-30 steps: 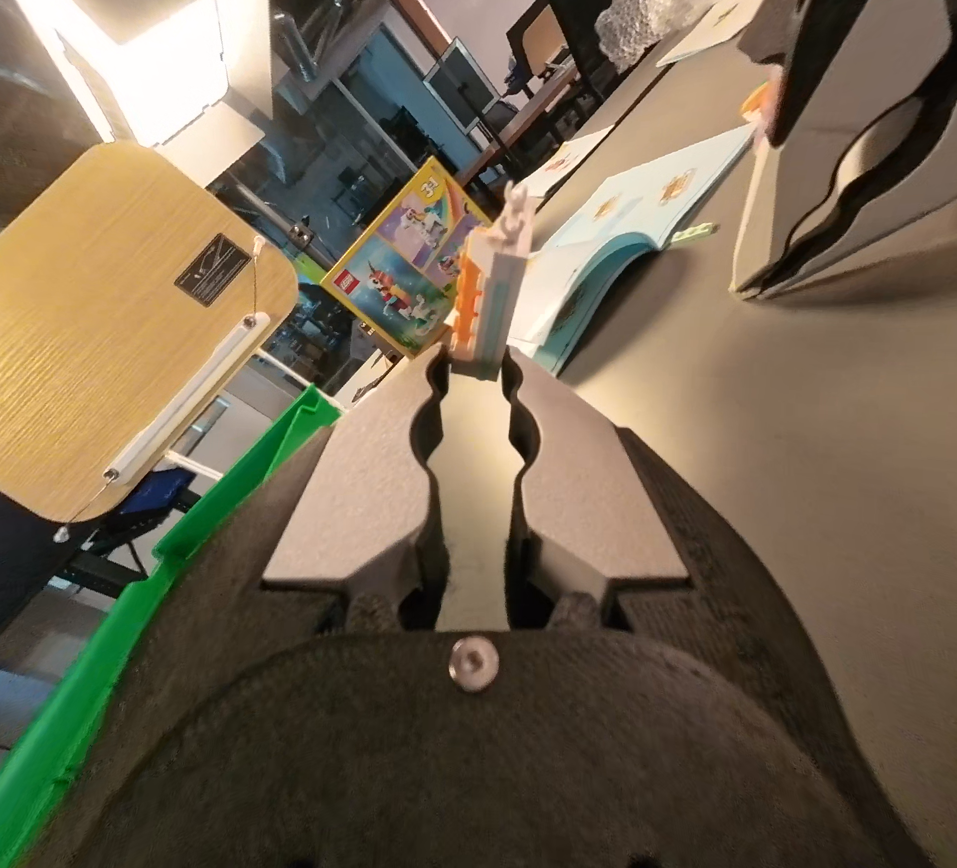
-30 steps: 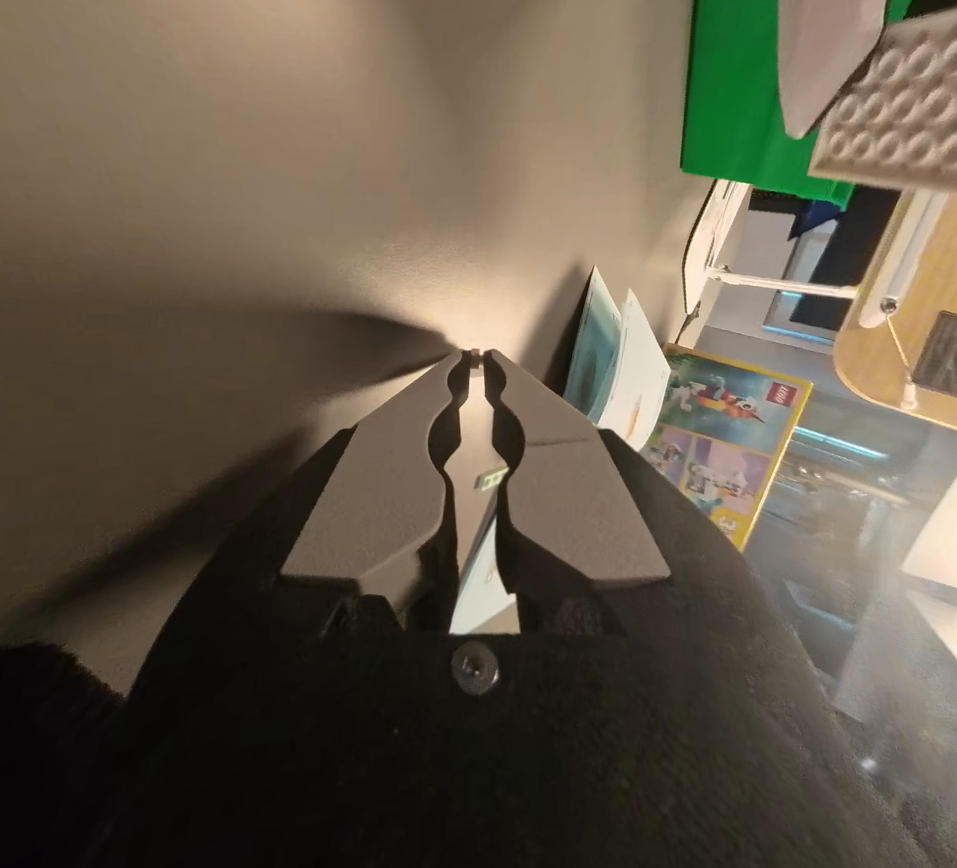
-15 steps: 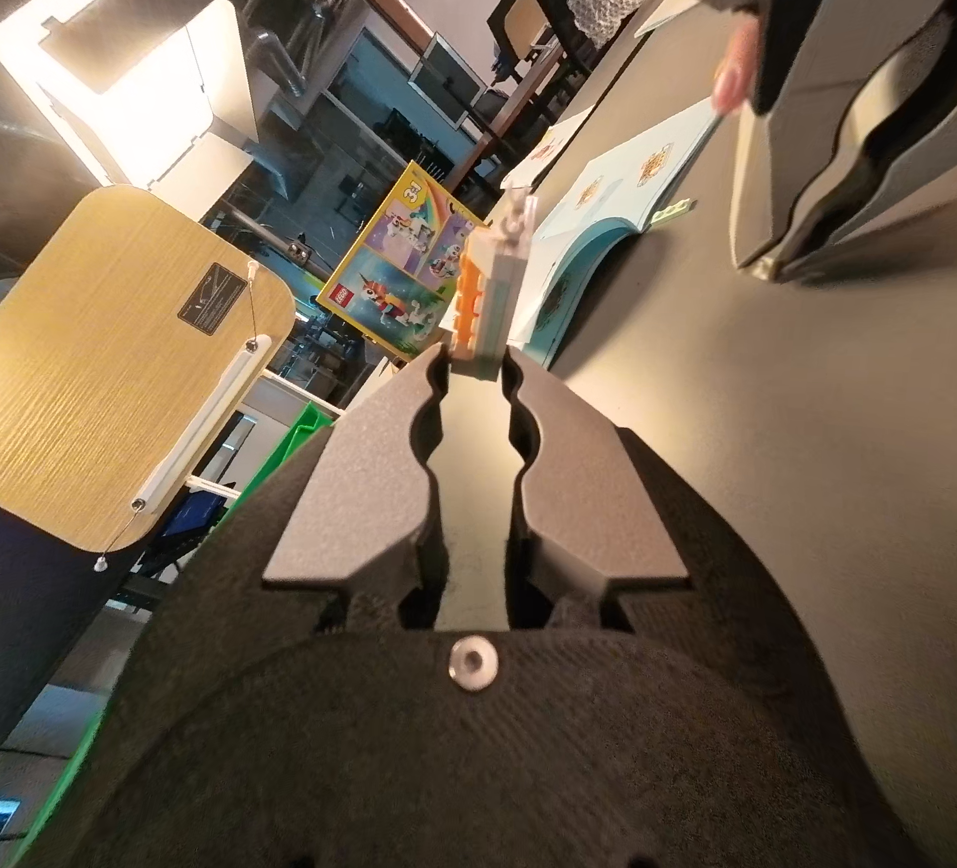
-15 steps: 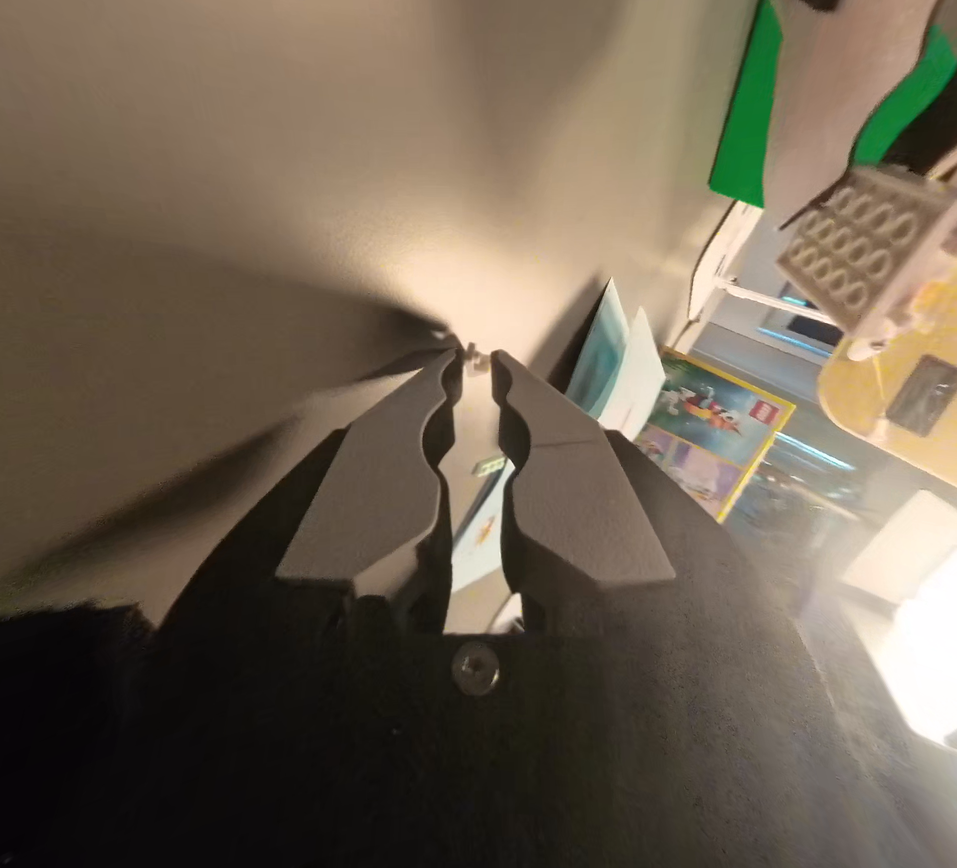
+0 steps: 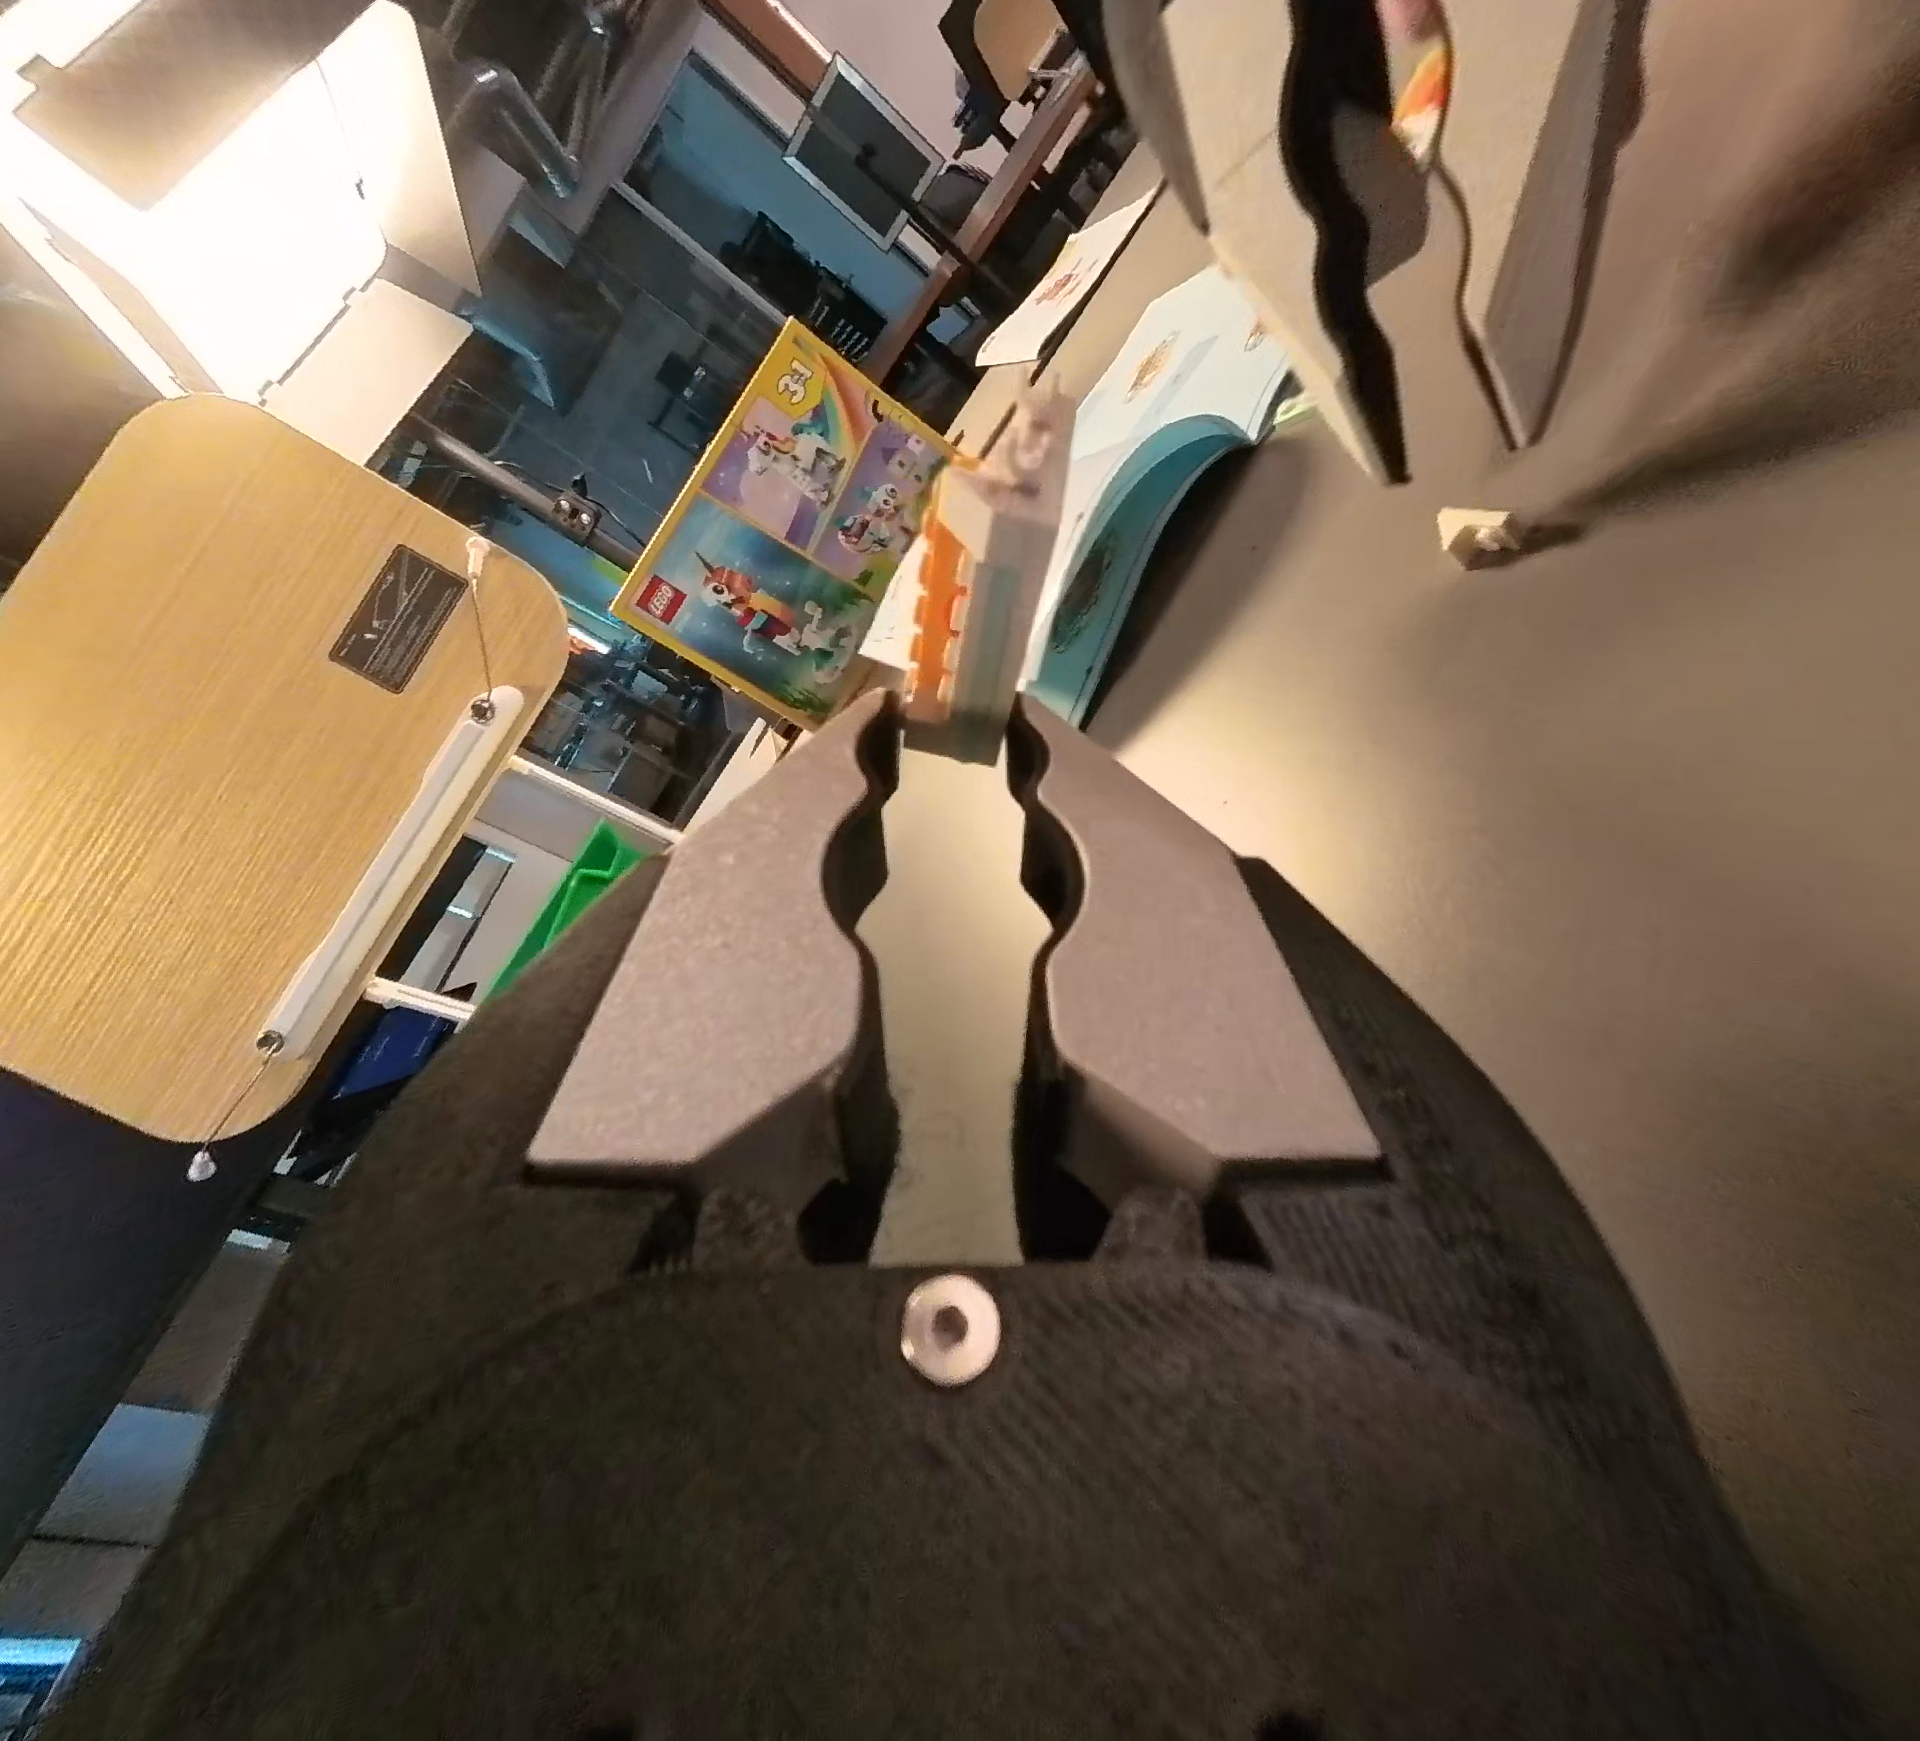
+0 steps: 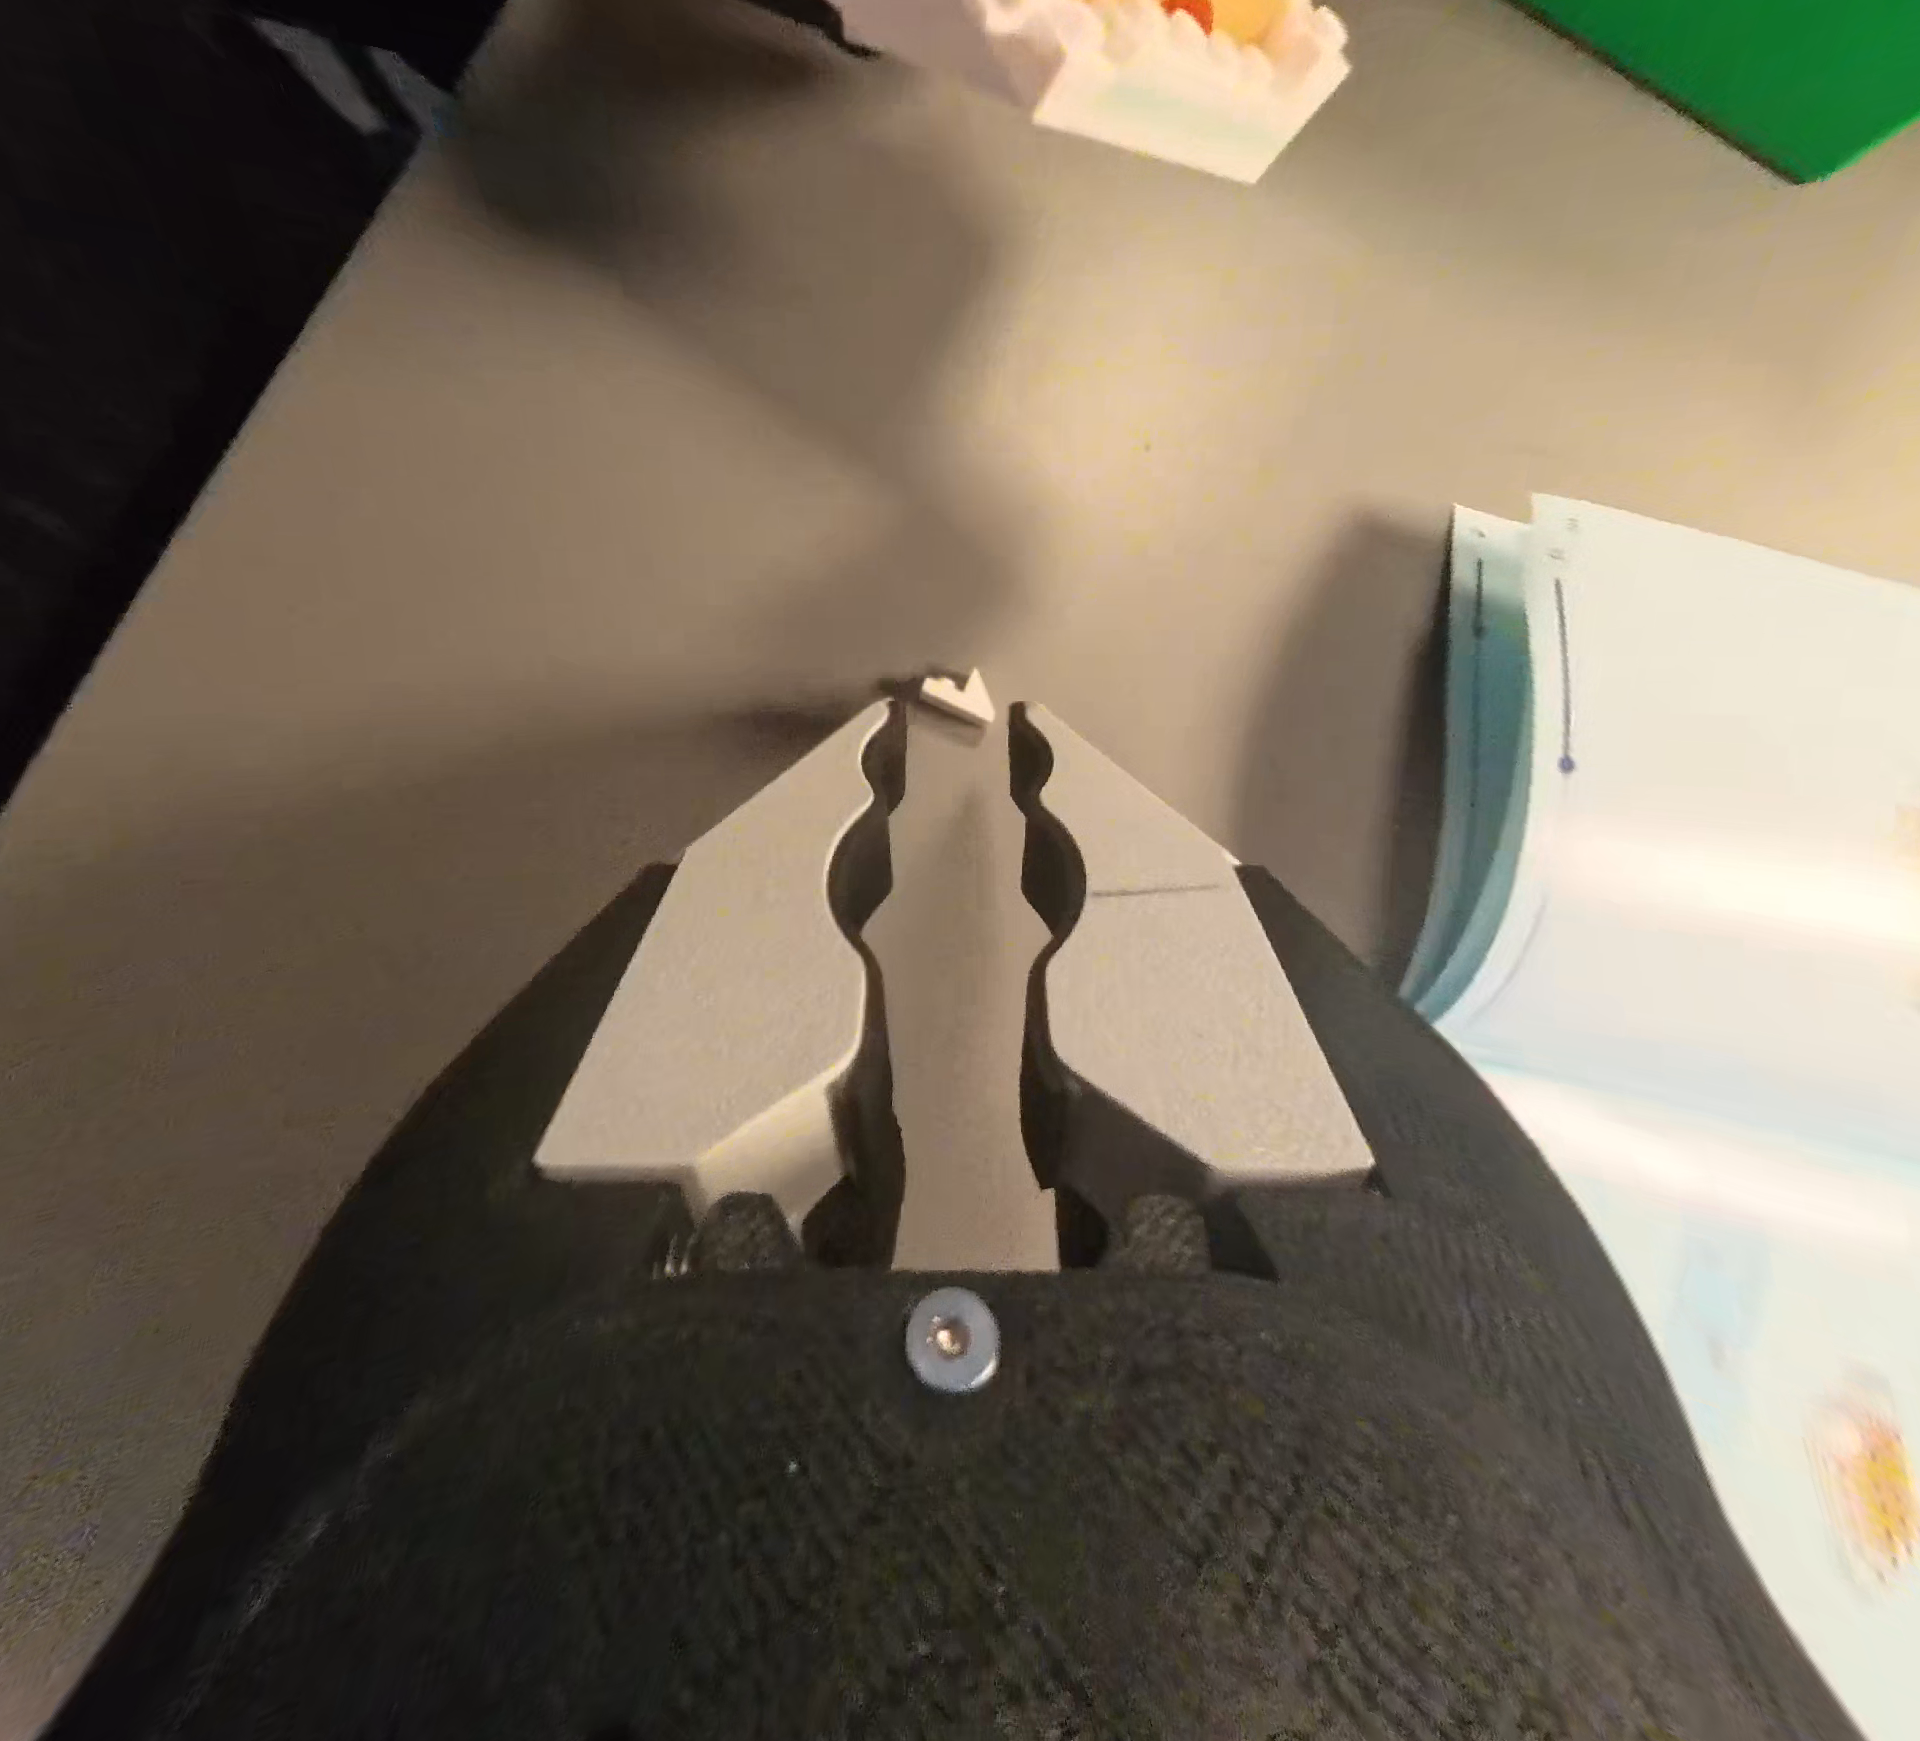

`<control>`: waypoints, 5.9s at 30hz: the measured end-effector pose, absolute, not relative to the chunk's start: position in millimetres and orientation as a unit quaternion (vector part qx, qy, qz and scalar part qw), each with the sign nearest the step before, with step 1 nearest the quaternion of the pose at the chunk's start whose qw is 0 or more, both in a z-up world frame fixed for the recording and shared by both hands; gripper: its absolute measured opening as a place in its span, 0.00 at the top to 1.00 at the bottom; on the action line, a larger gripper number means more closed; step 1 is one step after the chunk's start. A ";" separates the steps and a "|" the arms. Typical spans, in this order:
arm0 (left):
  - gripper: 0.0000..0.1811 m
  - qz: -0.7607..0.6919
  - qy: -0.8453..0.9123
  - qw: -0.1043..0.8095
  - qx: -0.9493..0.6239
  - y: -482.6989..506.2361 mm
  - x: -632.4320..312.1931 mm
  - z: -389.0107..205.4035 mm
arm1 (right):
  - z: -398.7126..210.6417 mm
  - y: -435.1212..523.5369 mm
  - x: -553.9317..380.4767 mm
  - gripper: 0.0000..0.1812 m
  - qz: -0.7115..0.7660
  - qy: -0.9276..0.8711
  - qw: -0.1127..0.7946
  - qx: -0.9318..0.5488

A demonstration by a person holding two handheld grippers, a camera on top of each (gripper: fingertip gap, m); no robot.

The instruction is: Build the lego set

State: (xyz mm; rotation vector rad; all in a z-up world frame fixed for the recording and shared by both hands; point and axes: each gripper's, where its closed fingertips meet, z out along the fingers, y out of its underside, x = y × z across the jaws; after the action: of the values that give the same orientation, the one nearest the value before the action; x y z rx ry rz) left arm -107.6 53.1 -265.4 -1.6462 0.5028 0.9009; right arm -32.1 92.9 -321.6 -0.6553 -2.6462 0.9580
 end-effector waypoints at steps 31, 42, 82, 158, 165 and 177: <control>0.90 0.279 0.230 0.589 -0.723 59.5 -84.1 -274.1 | -237.9 54.7 -51.6 0.99 0.240 -0.884 0.395 -0.066; 0.90 0.273 0.234 0.588 -0.724 59.6 -82.6 -275.4 | -238.6 52.7 -50.7 0.98 0.180 -0.905 0.384 -0.040; 0.90 0.225 0.209 0.622 -0.720 55.8 -82.4 -265.9 | -229.9 37.9 -52.2 0.91 0.162 -0.864 0.477 -0.004; 0.90 0.405 0.474 0.535 -0.571 182.1 -40.0 -288.2 | -204.1 292.1 5.9 0.83 0.408 -0.501 0.676 -0.354; 0.90 0.418 0.512 0.517 -0.544 181.6 -30.6 -297.5 | -206.2 290.7 4.1 0.83 0.405 -0.508 0.673 -0.354; 0.89 0.425 0.516 0.516 -0.535 180.3 -29.1 -295.1 | -206.9 292.0 3.6 0.84 0.407 -0.507 0.670 -0.358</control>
State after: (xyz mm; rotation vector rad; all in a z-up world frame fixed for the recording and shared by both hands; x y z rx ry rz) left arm -29.1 180.3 -295.1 -1.2851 1.2401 1.0218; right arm 3.6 292.0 -206.9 -0.8067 -1.1438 0.9177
